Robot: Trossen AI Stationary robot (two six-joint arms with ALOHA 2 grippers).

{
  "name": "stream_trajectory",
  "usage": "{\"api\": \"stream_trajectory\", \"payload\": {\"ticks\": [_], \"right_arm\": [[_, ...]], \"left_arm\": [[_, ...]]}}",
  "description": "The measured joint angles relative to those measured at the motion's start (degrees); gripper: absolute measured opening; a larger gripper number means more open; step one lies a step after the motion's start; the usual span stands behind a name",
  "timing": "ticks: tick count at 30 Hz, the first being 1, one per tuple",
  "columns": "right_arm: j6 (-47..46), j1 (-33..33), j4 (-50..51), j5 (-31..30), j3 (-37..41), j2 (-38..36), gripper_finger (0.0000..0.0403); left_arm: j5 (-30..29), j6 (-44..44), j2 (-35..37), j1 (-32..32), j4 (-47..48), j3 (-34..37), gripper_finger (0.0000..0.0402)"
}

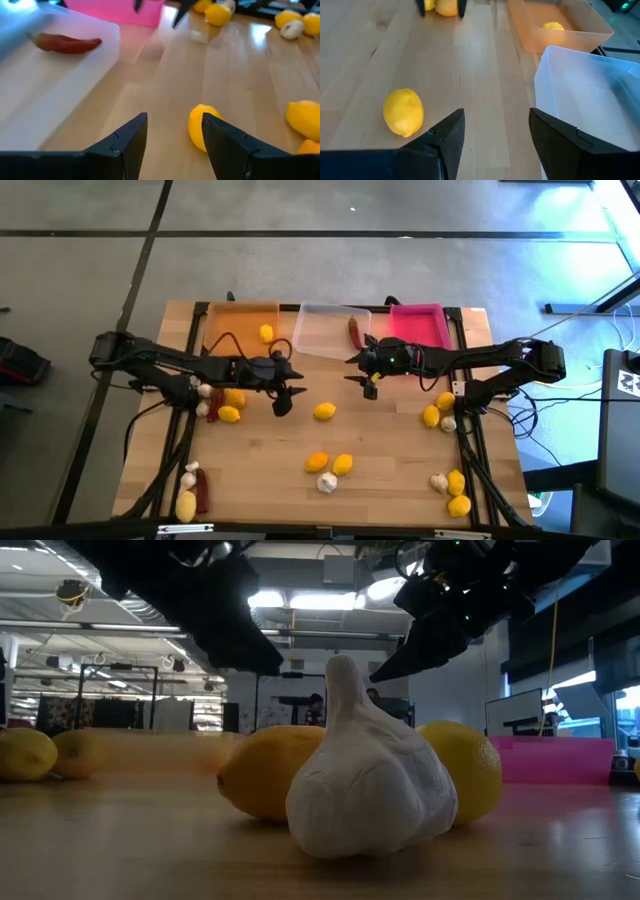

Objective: Sort produce into baskets
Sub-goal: Put the yellow lemon into the orange bin

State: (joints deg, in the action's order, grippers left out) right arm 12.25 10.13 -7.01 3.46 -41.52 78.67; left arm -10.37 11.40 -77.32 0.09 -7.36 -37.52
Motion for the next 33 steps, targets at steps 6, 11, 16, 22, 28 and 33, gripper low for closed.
{"api": "stream_trajectory", "payload": {"ticks": [6, 11, 16, 22, 28, 33], "right_arm": [[0.0, 0.0, 0.0, 0.0, 0.0, 0.0, 0.0215], [0.0, 0.0, 0.0, 0.0, 0.0, 0.0, 0.0215], [0.0, 0.0, 0.0, 0.0, 0.0, 0.0, 0.0215], [0.0, 0.0, 0.0, 0.0, 0.0, 0.0, 0.0215], [-1.0, 0.0, 0.1, 0.0, 0.0, 0.0, 0.0215], [-1.4, 0.0, 0.1, 0.0, 0.0, 0.0, 0.0215]], "left_arm": [[0.0, 0.5, -7.6, -2.1, -6.6, 0.0, 0.0184], [0.0, 2.2, -12.9, -3.3, -11.8, 0.0, 0.0184], [0.0, 2.8, -17.2, -4.3, -17.3, 0.0, 0.0184], [0.0, 4.6, -21.3, -5.7, -24.0, 0.0, 0.0184], [0.7, 4.5, -22.6, -6.1, -25.1, 0.0, 0.0201], [1.1, 3.2, -22.6, -6.1, -24.7, 0.0, 0.0223]]}}
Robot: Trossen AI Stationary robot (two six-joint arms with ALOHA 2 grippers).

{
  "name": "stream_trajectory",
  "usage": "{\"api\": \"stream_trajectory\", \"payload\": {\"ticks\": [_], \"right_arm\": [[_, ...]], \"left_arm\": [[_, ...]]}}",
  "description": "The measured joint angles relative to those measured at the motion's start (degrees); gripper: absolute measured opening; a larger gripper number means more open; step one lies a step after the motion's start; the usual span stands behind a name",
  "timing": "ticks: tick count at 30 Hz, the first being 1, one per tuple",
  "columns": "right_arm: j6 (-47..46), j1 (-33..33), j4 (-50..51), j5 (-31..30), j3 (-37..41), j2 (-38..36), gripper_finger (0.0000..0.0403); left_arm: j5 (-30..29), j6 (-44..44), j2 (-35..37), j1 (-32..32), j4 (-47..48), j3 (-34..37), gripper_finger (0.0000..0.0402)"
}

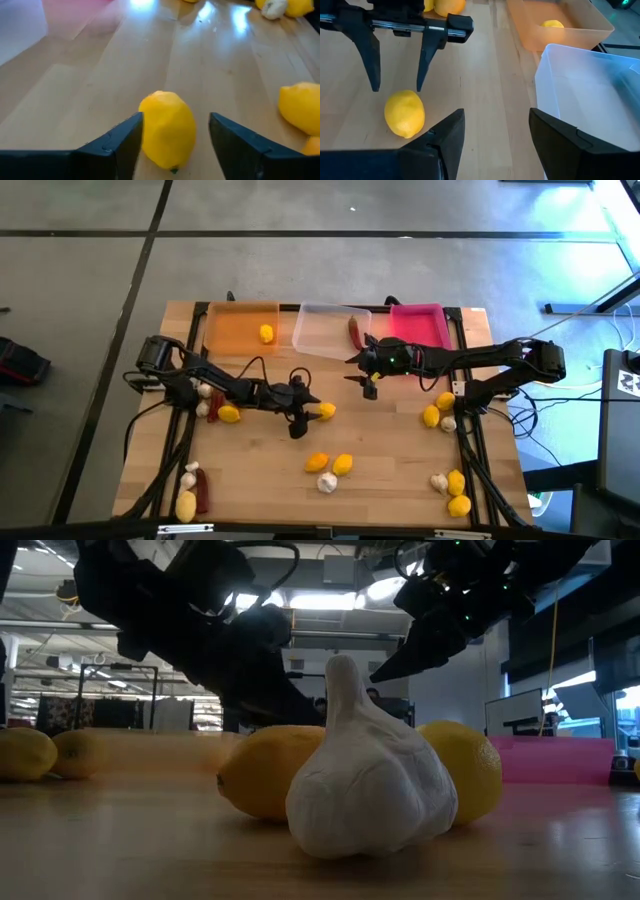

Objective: Sort produce into baskets
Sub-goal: Put the yellow lemon into the orange bin

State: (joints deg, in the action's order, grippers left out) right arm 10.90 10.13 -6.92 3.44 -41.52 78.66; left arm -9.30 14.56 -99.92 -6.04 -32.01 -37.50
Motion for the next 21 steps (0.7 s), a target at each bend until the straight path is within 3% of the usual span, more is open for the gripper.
{"api": "stream_trajectory", "payload": {"ticks": [6, 21], "right_arm": [[-0.1, 0.0, 0.1, 0.0, 0.0, 0.0, 0.0215], [-0.1, 0.0, 1.0, -0.7, 0.0, 0.0, 0.0215]], "left_arm": [[-0.5, -2.9, -1.0, 0.2, 0.1, 0.0, 0.0226], [-0.2, -0.3, -9.1, 0.2, -5.5, -0.3, 0.0225]]}}
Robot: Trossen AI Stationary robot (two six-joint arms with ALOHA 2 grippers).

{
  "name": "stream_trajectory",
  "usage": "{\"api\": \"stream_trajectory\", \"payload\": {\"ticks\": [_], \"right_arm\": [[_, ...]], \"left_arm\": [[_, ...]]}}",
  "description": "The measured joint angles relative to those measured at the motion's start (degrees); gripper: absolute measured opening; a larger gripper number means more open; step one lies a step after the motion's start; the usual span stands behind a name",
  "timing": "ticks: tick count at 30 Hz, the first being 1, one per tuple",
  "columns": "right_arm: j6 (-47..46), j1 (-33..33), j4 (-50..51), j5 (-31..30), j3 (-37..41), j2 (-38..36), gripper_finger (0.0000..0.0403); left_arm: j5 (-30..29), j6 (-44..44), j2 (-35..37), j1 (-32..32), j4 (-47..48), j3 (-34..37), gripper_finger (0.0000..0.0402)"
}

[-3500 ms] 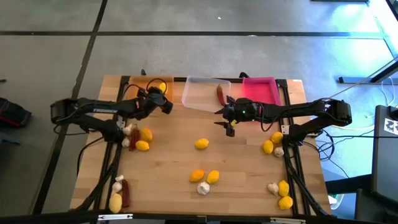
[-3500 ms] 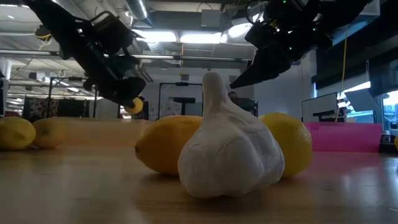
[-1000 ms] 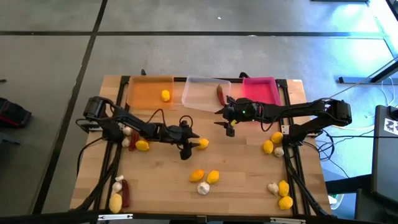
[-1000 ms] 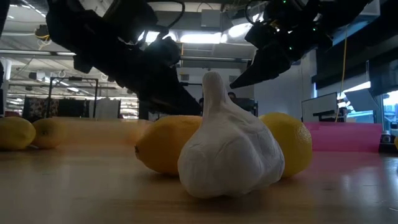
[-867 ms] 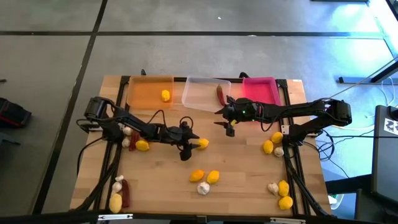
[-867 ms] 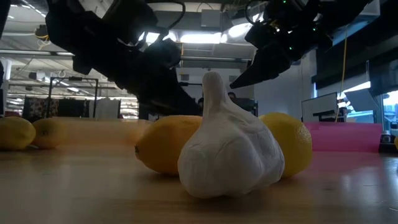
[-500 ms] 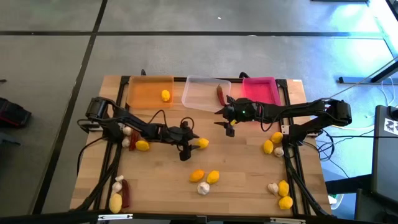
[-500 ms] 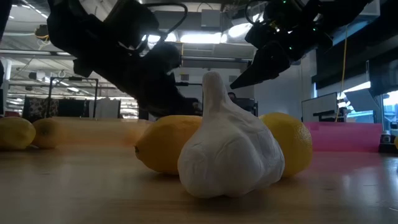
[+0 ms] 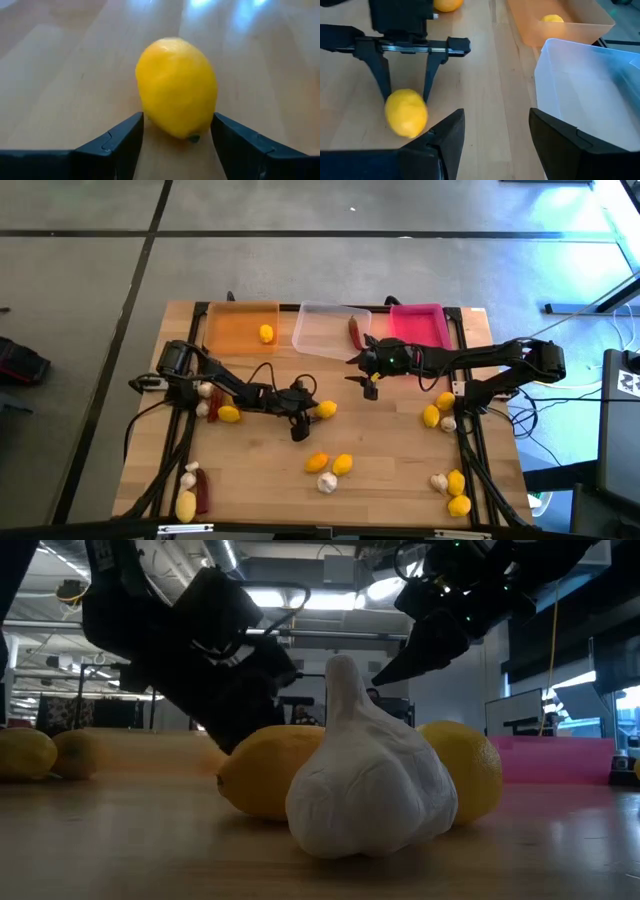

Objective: Sort produce into baskets
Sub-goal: Put the yellow lemon into the orange bin

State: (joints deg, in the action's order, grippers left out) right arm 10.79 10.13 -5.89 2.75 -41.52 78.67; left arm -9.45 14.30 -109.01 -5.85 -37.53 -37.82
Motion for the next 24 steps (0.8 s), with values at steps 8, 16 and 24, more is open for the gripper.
{"api": "stream_trajectory", "payload": {"ticks": [8, 16, 24], "right_arm": [[0.0, 0.0, 0.0, -0.7, 0.0, 0.0, 0.0215], [0.0, 0.0, 0.1, -0.7, 0.0, 0.0, 0.0215], [0.0, 0.0, 1.3, -0.7, 0.0, -0.2, 0.0215]], "left_arm": [[0.0, -0.7, 0.0, 0.0, -1.0, 0.0, 0.022], [0.1, -0.9, 0.0, 0.4, -1.3, 0.0, 0.0133], [-0.7, -1.4, 3.7, 0.7, 3.2, 0.0, 0.0111]]}}
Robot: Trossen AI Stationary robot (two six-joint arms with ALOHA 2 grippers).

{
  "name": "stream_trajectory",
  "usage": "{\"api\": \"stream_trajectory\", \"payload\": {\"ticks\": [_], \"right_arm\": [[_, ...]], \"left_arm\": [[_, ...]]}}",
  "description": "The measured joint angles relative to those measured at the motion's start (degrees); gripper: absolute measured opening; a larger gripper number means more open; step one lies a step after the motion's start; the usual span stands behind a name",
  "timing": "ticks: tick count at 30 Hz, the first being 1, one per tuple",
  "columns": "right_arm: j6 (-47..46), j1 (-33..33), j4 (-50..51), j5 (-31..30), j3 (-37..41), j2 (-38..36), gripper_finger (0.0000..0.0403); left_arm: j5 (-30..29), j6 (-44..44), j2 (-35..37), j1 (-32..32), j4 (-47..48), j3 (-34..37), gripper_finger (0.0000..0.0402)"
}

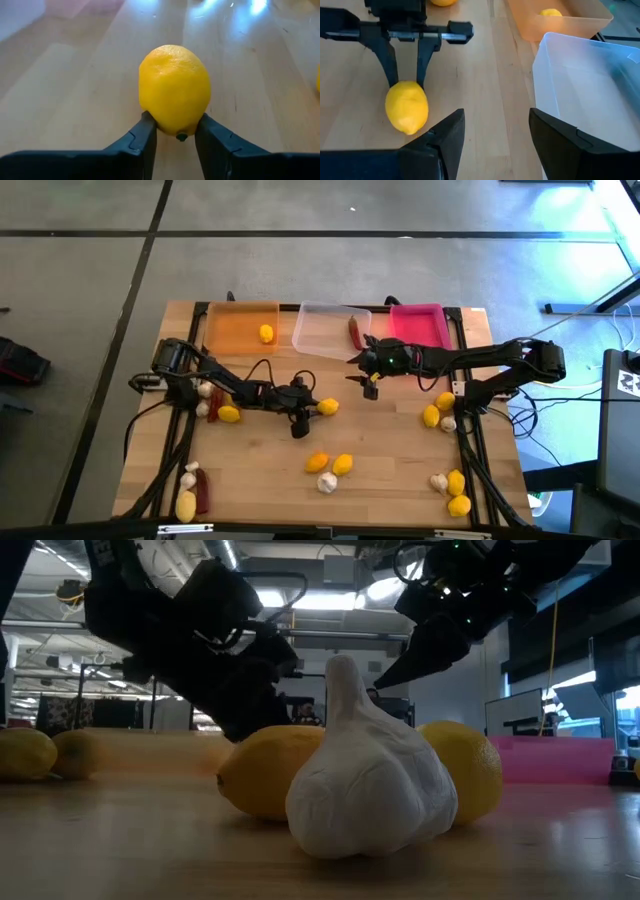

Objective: Sort produce into baskets
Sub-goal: Put the yellow lemon into the orange bin

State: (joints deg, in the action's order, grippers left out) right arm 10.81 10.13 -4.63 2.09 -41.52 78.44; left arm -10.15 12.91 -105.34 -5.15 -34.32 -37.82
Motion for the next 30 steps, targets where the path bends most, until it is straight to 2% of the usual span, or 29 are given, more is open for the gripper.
{"api": "stream_trajectory", "payload": {"ticks": [9, 18, 23, 30], "right_arm": [[0.0, 0.0, 4.5, -5.1, -0.1, -4.1, 0.0215], [0.0, 0.0, 8.9, -8.7, -0.2, -4.8, 0.0215], [0.0, 0.0, 9.1, -9.7, 0.0, -4.7, 0.0215], [1.3, 0.0, 8.0, -10.8, 0.0, -4.7, 0.0215]], "left_arm": [[-4.4, -1.5, 13.1, 0.0, 12.4, 0.0, 0.0113], [-20.3, -1.5, 29.2, 0.9, 31.4, 0.0, 0.0121], [-28.3, -1.5, 35.9, 3.3, 40.1, 0.0, 0.0122], [-34.2, 0.1, 41.2, 9.7, 50.0, 0.0, 0.0122]]}}
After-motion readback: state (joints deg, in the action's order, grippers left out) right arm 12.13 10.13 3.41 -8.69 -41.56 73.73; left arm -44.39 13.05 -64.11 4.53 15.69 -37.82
